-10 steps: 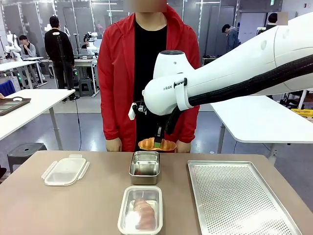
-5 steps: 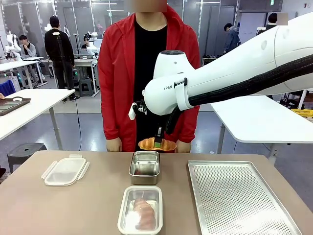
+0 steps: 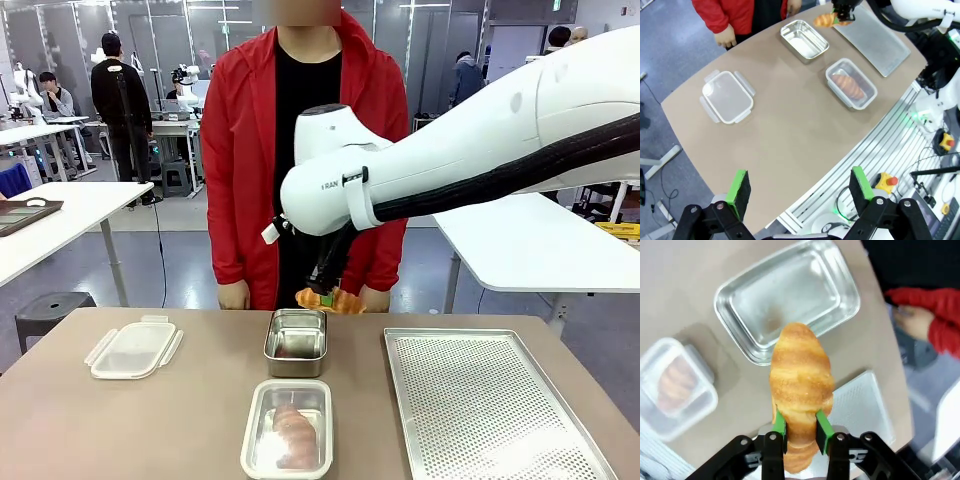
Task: Place the bread into the airtight container.
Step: Pick up a Butter Roll and place it into an empty Airtight Container.
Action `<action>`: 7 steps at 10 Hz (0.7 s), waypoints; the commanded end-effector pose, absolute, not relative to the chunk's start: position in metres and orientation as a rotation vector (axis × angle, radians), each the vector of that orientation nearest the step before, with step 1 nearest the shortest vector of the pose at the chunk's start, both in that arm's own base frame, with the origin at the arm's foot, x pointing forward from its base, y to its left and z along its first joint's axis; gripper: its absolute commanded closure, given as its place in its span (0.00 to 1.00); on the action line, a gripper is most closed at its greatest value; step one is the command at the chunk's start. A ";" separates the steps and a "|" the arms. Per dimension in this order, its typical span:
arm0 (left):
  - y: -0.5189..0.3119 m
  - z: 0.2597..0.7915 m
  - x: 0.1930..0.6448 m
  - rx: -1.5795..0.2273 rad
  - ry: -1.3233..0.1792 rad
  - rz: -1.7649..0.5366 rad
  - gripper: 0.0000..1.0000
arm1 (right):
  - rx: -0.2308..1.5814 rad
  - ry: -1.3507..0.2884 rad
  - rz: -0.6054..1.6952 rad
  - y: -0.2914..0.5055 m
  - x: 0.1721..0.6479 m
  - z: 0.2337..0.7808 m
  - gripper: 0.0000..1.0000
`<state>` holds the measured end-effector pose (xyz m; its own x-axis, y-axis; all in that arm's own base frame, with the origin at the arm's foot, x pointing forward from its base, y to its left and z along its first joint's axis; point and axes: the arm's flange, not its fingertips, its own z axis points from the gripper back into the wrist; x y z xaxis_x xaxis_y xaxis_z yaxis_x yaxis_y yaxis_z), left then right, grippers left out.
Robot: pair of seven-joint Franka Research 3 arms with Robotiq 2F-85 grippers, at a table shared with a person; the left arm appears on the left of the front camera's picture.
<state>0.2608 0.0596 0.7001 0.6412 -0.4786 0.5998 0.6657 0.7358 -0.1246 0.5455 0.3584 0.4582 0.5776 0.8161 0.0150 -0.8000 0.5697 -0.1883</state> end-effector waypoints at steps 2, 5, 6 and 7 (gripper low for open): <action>0.060 0.701 0.261 -0.361 -0.577 -0.682 0.00 | -0.151 -0.046 0.428 0.397 0.560 0.448 0.74; 0.060 0.701 0.261 -0.361 -0.577 -0.682 0.00 | -0.165 -0.118 0.124 0.414 0.568 0.433 0.74; 0.060 0.701 0.261 -0.361 -0.577 -0.682 0.00 | -0.156 -0.136 0.091 0.420 0.570 0.425 0.74; 0.060 0.701 0.261 -0.361 -0.577 -0.682 0.00 | -0.159 -0.161 0.047 0.424 0.576 0.415 0.74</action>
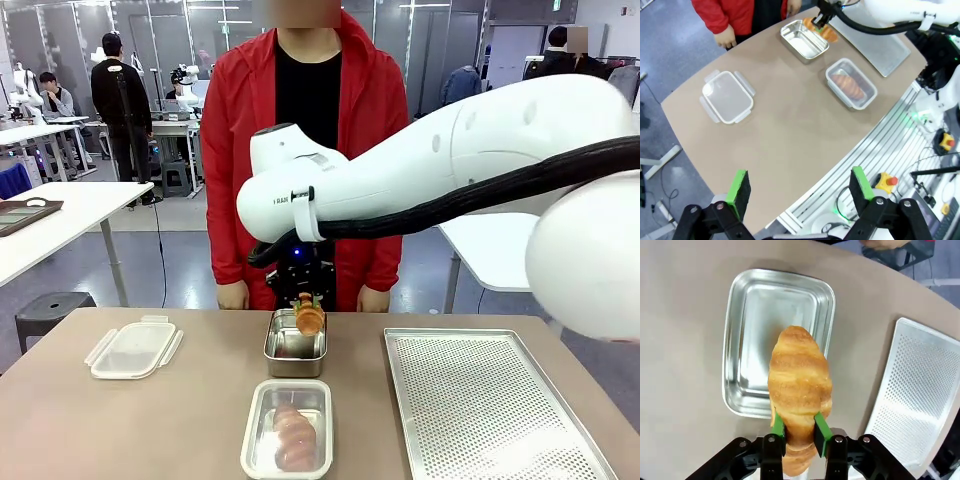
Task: Place the bread into the airtight container.
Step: Pick up a Butter Roll and place it into an empty Airtight Container.
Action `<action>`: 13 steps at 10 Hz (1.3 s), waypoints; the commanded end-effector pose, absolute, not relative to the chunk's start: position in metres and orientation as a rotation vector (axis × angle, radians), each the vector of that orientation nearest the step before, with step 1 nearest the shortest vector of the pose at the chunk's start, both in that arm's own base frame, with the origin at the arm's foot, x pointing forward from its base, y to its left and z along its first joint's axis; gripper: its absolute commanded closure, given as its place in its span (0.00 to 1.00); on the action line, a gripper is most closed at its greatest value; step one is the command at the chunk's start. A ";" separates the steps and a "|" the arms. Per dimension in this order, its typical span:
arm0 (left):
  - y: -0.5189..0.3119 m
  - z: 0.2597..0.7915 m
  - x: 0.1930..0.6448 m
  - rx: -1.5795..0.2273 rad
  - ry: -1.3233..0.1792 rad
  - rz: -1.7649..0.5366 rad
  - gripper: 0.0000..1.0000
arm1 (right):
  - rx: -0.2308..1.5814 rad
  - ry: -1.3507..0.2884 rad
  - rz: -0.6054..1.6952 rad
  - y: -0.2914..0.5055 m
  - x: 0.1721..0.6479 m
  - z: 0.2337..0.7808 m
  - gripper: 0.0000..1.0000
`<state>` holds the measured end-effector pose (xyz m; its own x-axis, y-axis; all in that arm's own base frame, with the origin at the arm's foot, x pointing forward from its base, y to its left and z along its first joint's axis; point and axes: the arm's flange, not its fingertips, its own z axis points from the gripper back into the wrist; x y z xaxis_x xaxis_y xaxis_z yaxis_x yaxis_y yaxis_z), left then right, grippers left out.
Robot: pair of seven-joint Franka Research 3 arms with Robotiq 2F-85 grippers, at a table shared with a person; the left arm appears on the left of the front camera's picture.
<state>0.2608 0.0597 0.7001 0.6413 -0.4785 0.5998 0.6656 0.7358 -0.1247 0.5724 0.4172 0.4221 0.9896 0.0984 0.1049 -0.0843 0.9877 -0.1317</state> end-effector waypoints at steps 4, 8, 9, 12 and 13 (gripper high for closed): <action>0.060 0.701 0.261 -0.361 -0.577 -0.682 0.00 | -0.105 -0.112 0.024 0.434 0.588 0.382 0.65; 0.060 0.701 0.261 -0.361 -0.577 -0.682 0.00 | -0.100 -0.148 0.015 0.436 0.591 0.370 0.07; 0.060 0.701 0.261 -0.361 -0.577 -0.682 0.00 | -0.101 -0.156 0.013 0.436 0.590 0.369 0.21; 0.060 0.701 0.261 -0.361 -0.577 -0.682 0.00 | -0.065 -0.147 0.018 0.427 0.587 0.366 0.00; 0.060 0.701 0.261 -0.361 -0.577 -0.682 0.00 | -0.090 -0.135 0.049 0.432 0.589 0.370 0.00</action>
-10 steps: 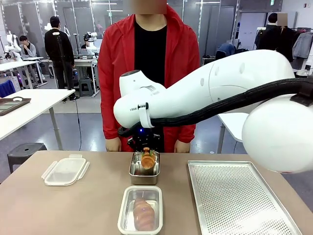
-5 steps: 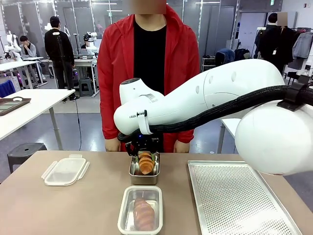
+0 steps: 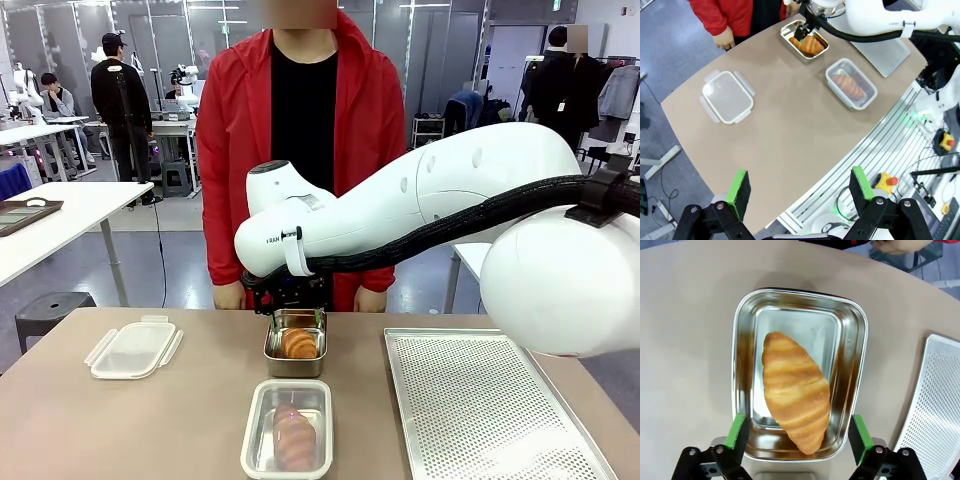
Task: Place the bread into the airtight container.
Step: Pick up a Butter Roll and place it into an empty Airtight Container.
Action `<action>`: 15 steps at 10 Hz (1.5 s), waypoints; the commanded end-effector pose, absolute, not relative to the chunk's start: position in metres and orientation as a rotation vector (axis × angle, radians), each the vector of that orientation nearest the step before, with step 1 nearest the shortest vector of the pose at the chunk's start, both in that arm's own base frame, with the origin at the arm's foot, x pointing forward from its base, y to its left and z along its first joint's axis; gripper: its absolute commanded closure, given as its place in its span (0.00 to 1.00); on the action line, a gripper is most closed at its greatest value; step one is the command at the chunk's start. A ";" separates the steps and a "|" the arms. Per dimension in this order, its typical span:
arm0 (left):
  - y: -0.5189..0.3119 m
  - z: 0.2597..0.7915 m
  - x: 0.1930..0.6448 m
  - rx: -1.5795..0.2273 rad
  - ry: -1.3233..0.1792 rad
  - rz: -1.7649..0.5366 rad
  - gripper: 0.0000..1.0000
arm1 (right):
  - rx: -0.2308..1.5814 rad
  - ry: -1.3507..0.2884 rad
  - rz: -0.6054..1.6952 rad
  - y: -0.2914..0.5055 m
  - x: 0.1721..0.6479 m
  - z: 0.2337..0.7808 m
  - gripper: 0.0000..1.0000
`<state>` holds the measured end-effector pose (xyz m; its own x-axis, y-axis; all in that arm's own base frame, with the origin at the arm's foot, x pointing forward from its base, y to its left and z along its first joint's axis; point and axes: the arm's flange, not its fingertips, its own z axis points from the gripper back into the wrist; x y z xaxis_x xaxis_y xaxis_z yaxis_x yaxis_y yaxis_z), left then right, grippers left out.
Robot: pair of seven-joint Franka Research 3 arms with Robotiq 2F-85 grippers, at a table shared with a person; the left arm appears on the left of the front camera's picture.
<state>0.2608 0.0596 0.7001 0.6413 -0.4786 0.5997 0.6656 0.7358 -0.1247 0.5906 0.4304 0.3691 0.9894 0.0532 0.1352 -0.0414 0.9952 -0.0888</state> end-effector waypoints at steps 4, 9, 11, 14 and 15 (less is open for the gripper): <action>0.060 0.701 0.261 -0.361 -0.577 -0.682 0.00 | -0.090 -0.135 0.049 0.432 0.589 0.370 0.00; 0.060 0.701 0.261 -0.361 -0.577 -0.682 0.00 | -0.090 -0.135 0.049 0.432 0.589 0.370 0.00; 0.060 0.701 0.261 -0.361 -0.577 -0.682 0.00 | -0.087 -0.137 0.049 0.431 0.590 0.369 0.00; 0.060 0.701 0.261 -0.361 -0.577 -0.682 0.00 | 0.129 -0.170 0.109 0.368 0.561 0.462 0.00; 0.060 0.701 0.261 -0.361 -0.577 -0.682 0.00 | 0.197 -0.182 0.141 0.339 0.544 0.483 0.00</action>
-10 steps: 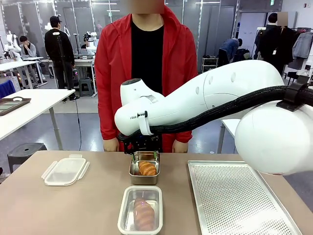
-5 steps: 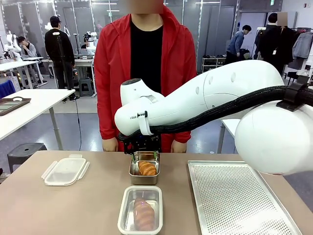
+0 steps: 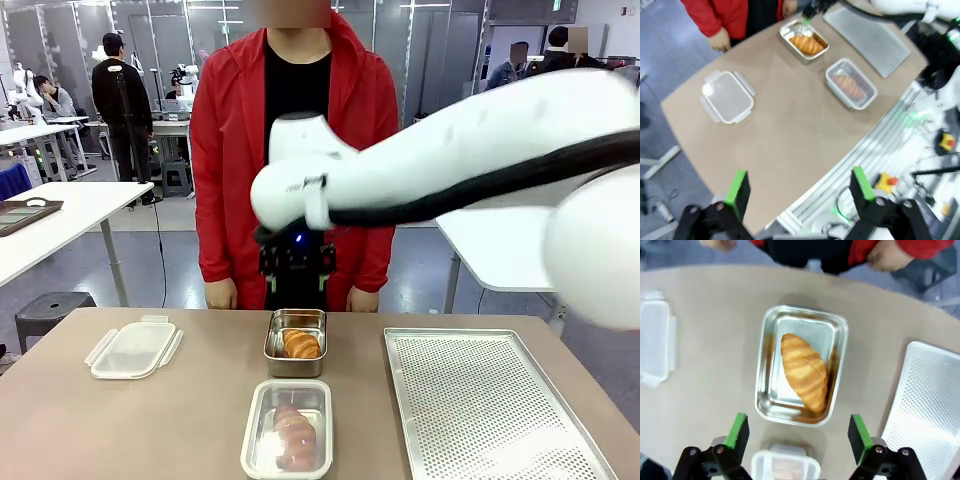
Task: Place the bread into the airtight container.
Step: Pick up a Butter Roll and place it into an empty Airtight Container.
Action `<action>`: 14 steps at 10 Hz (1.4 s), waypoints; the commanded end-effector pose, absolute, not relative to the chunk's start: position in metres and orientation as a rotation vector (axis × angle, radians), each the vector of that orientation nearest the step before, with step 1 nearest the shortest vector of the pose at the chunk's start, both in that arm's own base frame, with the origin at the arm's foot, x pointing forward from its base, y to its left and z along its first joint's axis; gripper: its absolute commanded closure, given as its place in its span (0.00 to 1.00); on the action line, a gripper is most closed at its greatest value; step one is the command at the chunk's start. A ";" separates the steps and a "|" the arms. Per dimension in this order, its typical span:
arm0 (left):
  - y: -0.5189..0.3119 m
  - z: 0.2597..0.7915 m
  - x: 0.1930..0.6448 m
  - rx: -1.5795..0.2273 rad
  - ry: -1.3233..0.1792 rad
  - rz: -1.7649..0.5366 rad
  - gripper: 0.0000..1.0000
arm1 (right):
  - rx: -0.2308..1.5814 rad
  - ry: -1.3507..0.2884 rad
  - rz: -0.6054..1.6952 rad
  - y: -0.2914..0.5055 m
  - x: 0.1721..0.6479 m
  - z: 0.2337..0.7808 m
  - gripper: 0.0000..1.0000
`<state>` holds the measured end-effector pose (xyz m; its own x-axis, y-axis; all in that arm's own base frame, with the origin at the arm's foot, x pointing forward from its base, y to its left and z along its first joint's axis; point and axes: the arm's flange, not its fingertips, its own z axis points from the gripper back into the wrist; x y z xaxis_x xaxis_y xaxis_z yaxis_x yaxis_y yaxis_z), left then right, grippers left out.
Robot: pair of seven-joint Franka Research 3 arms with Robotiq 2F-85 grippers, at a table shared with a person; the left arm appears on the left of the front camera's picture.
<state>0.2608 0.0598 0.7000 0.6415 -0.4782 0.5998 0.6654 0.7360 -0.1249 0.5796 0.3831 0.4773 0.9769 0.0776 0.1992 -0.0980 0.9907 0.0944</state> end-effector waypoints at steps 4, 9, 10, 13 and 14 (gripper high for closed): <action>0.060 0.701 0.261 -0.361 -0.577 -0.682 0.00 | 0.344 -0.224 0.286 0.225 0.462 0.581 0.00; 0.060 0.701 0.261 -0.361 -0.577 -0.682 0.00 | 0.272 -0.317 0.551 0.091 0.344 0.689 0.00; 0.060 0.701 0.261 -0.361 -0.577 -0.682 0.00 | 0.214 -0.331 0.541 0.073 0.319 0.704 0.00; 0.060 0.701 0.261 -0.361 -0.577 -0.682 0.00 | 0.113 -0.334 0.449 0.036 0.254 0.715 0.00; 0.060 0.701 0.261 -0.361 -0.577 -0.682 0.00 | 0.097 -0.349 0.396 0.030 0.242 0.715 0.00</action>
